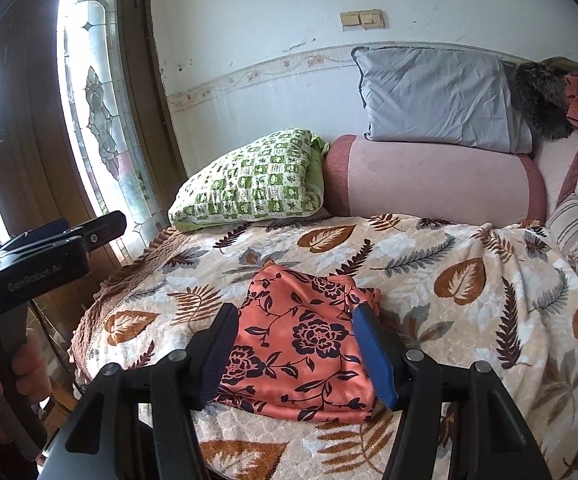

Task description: Fold small clothes

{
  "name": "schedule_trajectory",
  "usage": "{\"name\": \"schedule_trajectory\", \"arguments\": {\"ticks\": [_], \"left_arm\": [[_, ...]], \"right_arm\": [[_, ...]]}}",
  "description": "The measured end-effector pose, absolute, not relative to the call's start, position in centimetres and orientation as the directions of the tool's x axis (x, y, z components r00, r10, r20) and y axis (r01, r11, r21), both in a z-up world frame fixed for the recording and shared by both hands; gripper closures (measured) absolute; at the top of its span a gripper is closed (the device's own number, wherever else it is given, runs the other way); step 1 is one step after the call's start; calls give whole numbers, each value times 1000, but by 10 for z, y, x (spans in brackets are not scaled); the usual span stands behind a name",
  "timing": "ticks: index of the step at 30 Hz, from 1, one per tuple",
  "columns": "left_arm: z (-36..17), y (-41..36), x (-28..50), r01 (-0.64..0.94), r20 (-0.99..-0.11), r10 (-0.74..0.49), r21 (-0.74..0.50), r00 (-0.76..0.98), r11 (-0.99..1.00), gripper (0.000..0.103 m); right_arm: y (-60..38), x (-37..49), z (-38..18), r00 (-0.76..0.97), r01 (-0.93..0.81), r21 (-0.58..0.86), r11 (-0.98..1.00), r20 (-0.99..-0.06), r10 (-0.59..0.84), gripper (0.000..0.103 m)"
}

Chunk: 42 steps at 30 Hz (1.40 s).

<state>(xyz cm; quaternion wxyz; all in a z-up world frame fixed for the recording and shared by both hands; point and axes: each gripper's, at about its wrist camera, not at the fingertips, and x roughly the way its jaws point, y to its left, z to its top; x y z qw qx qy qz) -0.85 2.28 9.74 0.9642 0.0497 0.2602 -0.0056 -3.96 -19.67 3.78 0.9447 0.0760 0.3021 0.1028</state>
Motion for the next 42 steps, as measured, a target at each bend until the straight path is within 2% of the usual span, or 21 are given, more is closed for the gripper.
{"name": "schedule_trajectory", "arguments": {"ticks": [24,42], "left_arm": [[113,53,-33,73,-475,-50,29,879,997,3],[102,57,-15,68,-509,-45,26,859,997,3]], "right_arm": [[-161,-50,59,799,-194,153,969,-549,246,39],[-143,-25,46,770,-192,154,969,-589,246,39]]}}
